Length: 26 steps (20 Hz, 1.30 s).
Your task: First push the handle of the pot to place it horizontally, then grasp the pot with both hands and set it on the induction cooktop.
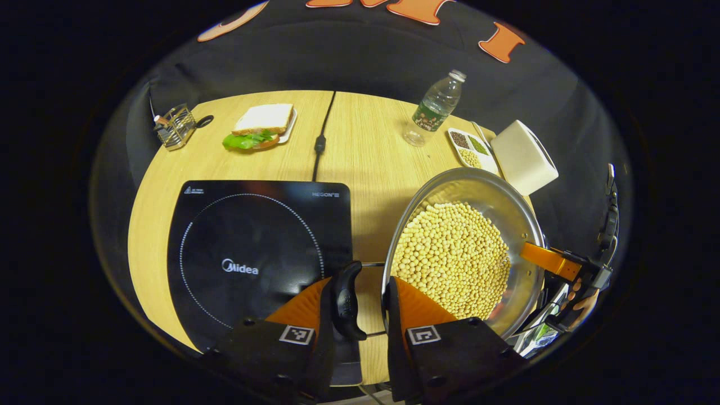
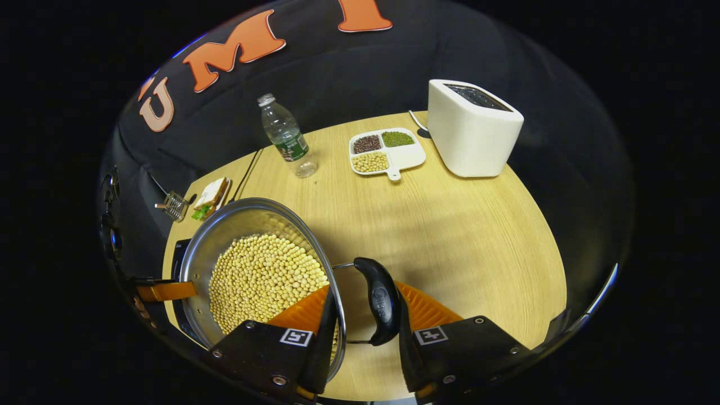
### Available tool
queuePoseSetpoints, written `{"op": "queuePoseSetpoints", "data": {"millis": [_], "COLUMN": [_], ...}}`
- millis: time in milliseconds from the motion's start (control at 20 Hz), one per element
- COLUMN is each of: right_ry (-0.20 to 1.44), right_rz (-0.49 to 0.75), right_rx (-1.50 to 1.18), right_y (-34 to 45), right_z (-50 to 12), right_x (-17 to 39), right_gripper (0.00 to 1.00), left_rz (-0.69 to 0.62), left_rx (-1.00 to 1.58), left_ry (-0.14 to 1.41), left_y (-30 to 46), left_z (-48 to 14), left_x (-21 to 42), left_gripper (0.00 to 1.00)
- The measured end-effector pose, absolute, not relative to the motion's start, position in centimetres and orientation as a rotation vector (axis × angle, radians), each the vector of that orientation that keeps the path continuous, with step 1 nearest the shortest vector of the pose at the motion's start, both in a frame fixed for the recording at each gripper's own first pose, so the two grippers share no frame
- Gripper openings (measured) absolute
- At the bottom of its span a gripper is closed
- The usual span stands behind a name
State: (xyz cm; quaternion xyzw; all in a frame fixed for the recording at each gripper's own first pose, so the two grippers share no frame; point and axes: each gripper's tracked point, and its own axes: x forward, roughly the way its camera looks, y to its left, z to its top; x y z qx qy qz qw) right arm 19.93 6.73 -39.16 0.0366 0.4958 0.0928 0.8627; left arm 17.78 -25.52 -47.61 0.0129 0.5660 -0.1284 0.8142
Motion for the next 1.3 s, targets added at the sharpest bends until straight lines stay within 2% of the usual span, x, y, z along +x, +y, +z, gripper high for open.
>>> {"op": "queuePoseSetpoints", "data": {"millis": [750,1300], "right_ry": [1.016,1.04], "right_rz": [0.212,0.22], "right_rx": [0.102,0.089], "right_y": [21.8,31.3], "right_z": [-35.7,-38.3], "right_x": [14.4,12.0], "right_gripper": [0.52,0.52], "left_rz": [-0.277,-0.244], "left_rx": [0.045,0.036], "left_ry": [1.166,1.187], "left_y": [-9.5,-0.1], "left_z": [-42.0,-43.2], "left_x": [19.5,22.1], "left_gripper": [0.47,0.47]}}
